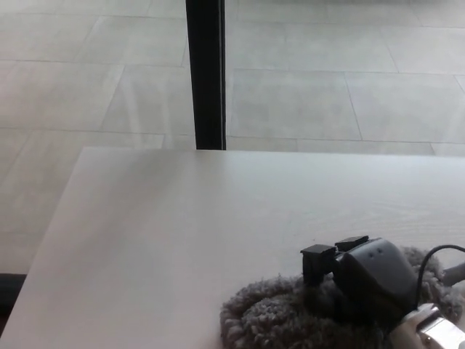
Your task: The robot uses its right hand to pick up the duster kept in the middle of the desk and use it to wipe the desk by swiping its surface twice
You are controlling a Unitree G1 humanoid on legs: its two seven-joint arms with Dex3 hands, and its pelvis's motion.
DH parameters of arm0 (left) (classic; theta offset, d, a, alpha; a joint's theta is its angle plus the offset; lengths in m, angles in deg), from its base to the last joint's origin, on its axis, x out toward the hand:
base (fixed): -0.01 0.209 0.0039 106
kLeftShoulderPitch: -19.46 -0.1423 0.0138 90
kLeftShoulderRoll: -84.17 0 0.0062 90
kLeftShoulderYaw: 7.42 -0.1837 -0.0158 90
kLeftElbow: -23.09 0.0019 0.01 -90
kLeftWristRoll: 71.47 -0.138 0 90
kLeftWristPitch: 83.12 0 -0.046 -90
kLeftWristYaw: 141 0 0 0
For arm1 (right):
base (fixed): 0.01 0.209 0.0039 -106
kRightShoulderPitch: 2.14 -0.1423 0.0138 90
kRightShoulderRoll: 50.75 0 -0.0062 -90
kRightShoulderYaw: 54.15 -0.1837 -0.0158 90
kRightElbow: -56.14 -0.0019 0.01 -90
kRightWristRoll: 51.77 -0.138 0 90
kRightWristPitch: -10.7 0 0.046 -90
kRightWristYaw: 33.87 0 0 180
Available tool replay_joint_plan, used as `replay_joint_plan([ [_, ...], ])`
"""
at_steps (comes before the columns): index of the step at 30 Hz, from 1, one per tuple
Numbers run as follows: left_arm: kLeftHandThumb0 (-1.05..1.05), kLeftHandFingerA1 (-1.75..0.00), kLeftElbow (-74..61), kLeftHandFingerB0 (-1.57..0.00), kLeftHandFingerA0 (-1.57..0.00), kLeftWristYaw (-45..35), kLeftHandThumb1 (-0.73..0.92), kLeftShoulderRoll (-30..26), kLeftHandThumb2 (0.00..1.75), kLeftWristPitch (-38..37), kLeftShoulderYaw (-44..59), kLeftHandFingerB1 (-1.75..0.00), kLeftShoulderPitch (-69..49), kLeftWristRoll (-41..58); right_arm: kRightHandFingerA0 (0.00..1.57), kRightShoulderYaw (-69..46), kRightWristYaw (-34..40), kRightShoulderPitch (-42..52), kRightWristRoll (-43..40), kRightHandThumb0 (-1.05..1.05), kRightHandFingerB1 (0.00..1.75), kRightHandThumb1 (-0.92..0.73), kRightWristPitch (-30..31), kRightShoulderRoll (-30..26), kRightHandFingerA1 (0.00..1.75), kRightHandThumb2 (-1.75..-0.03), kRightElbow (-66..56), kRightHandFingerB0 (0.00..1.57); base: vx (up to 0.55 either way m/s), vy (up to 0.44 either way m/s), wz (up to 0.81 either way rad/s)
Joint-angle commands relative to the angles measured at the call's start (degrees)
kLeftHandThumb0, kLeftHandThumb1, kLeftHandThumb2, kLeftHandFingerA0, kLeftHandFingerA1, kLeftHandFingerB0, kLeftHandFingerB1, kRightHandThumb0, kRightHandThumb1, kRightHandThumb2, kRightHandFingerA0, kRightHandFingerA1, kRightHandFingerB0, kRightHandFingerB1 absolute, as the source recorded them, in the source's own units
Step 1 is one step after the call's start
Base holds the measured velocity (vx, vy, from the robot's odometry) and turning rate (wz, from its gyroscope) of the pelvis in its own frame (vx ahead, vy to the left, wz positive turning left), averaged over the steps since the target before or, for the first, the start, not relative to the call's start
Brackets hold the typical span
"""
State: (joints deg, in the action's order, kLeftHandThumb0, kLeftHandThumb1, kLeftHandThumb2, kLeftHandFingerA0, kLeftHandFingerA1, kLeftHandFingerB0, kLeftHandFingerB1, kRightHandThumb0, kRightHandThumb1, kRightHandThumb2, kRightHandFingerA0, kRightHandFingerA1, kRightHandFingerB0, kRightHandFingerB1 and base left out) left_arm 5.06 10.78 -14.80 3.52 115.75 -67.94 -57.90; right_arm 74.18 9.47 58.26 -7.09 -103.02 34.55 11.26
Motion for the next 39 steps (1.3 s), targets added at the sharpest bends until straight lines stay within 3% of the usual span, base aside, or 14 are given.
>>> replay_joint_plan([
  [1, -0.80, -0.56, -0.05, -0.38, -0.36, -0.75, 0.87, -1.28, 0.66, -2.44, -1.09, -0.41, -0.25, 0.49, 0.93, -2.82, 4.33, 0.10, 1.62, -0.18, 1.65, -0.46, -1.55, -3.63, 1.75, -1.12, 3.84, 0.68, 0.00, 0.000, 0.00],
  [10, -0.83, -0.56, 0.56, -0.38, -0.36, -1.06, 0.86, -0.53, 0.66, -4.17, -1.71, -0.42, -1.17, 1.07, 0.94, -3.70, 3.41, 0.64, 2.24, -0.20, 1.46, -0.50, -1.16, -3.56, 1.74, -1.06, 7.77, 0.77, 0.00, 0.000, 0.00],
  [12, -0.82, -0.57, 0.05, -0.37, -0.38, -1.21, 0.87, -0.58, 0.66, -4.10, -1.97, -0.42, -1.54, 1.03, 0.91, -2.81, 2.75, -0.96, 4.17, -0.22, 1.15, -0.60, 4.15, -3.28, 1.68, -0.86, 11.03, 0.84, 0.00, 0.000, 0.00],
  [16, -0.86, -0.59, -0.11, -0.34, -0.36, -2.18, 0.73, -0.53, 0.80, -3.70, -1.43, -0.46, -1.98, 2.13, 0.85, -3.54, -1.79, -4.51, 3.63, -0.23, 1.38, -0.63, 13.71, -1.90, 1.72, -0.60, 18.71, 0.74, 0.00, 0.000, 0.00],
  [18, -0.80, -0.56, 0.07, -0.39, -0.38, -1.86, 0.86, -0.53, 0.66, -3.78, -1.36, -0.42, -2.03, 2.17, 1.17, -4.98, -2.54, -5.22, 1.82, -0.32, 1.15, -0.47, 15.70, -1.59, 1.36, -0.87, 21.12, 0.89, 0.00, 0.000, 0.00],
  [21, -0.80, -0.55, 0.14, -0.40, -0.39, -1.53, 0.86, -0.48, 0.66, -3.73, -1.63, -0.42, -2.17, 1.98, 1.16, -6.03, -5.40, -6.68, 0.82, -0.36, 1.19, -0.43, 22.71, -1.13, 1.37, -0.85, 23.71, 0.88, 0.00, 0.000, 0.00],
  [22, -0.80, -0.54, 0.44, -0.39, -0.39, -1.74, 0.87, -0.58, 0.66, -3.64, -1.81, -0.40, -2.05, 1.78, 0.86, -8.21, -6.58, -7.39, -1.55, -0.28, 1.51, -0.63, 22.99, -1.86, 1.75, -0.59, 24.66, 0.70, 0.00, 0.000, 0.00],
  [23, -0.81, -0.55, 0.35, -0.40, -0.40, -2.30, 0.86, -0.63, 0.65, -3.64, -1.61, -0.40, -2.15, 2.08, 1.16, -9.74, -9.80, -8.99, -3.11, -0.39, 1.11, -0.49, 25.87, -2.27, 1.37, -0.88, 25.86, 0.80, 0.00, 0.000, 0.00],
  [26, -0.80, -0.55, 0.21, -0.39, -0.40, -2.90, 0.85, -0.80, 0.66, -3.49, -1.51, -0.41, -2.12, 2.33, 1.15, -11.64, -10.21, -10.19, -4.44, -0.35, 1.07, -0.48, 27.38, -1.96, 1.33, -0.90, 26.62, 0.81, 0.00, 0.000, 0.00],
  [31, -0.83, -0.55, 0.36, -0.39, -0.41, -2.18, 0.85, -0.39, 0.66, -4.43, -2.43, -0.40, -2.49, 1.32, 1.20, -15.65, -14.14, -13.07, -7.50, -0.41, 1.17, -0.46, 32.11, -0.64, 1.37, -0.90, 28.45, 0.87, 0.00, 0.000, 0.00],
  [32, -0.83, -0.56, 0.31, -0.40, -0.42, -2.08, 0.84, -0.39, 0.65, -4.17, -2.36, -0.40, -2.45, 1.44, 0.90, -15.86, -14.62, -13.60, -7.51, -0.36, 1.51, -0.65, 32.97, -0.46, 1.71, -0.63, 28.80, 0.69, 0.00, 0.000, 0.00],
  [34, -0.82, -0.57, 0.13, -0.40, -0.43, -2.12, 0.85, -0.28, 0.66, -4.58, -2.49, -0.41, -2.83, 1.37, 1.22, -17.70, -13.99, -14.09, -8.77, -0.40, 1.13, -0.47, 33.86, -0.17, 1.37, -0.91, 29.23, 0.86, 0.00, 0.000, 0.00],
  [36, -0.81, -0.55, 0.11, -0.41, -0.44, -2.17, 0.85, -0.13, 0.66, -4.76, -2.52, -0.40, -2.99, 1.44, 0.88, -21.57, -15.52, -15.62, -12.07, -0.36, 1.22, -0.70, 36.12, -0.01, 1.63, -0.67, 29.84, 0.78, 0.00, 0.000, 0.00],
  [39, -0.79, -0.52, 0.13, -0.39, -0.41, -2.47, 0.87, -0.20, 0.67, -4.86, -2.70, -0.38, -2.98, 1.39, 0.89, -25.01, -16.17, -16.61, -14.34, -0.35, 0.75, -0.68, 37.66, -0.06, 1.48, -0.65, 30.14, 0.70, 0.00, 0.000, 0.00],
])
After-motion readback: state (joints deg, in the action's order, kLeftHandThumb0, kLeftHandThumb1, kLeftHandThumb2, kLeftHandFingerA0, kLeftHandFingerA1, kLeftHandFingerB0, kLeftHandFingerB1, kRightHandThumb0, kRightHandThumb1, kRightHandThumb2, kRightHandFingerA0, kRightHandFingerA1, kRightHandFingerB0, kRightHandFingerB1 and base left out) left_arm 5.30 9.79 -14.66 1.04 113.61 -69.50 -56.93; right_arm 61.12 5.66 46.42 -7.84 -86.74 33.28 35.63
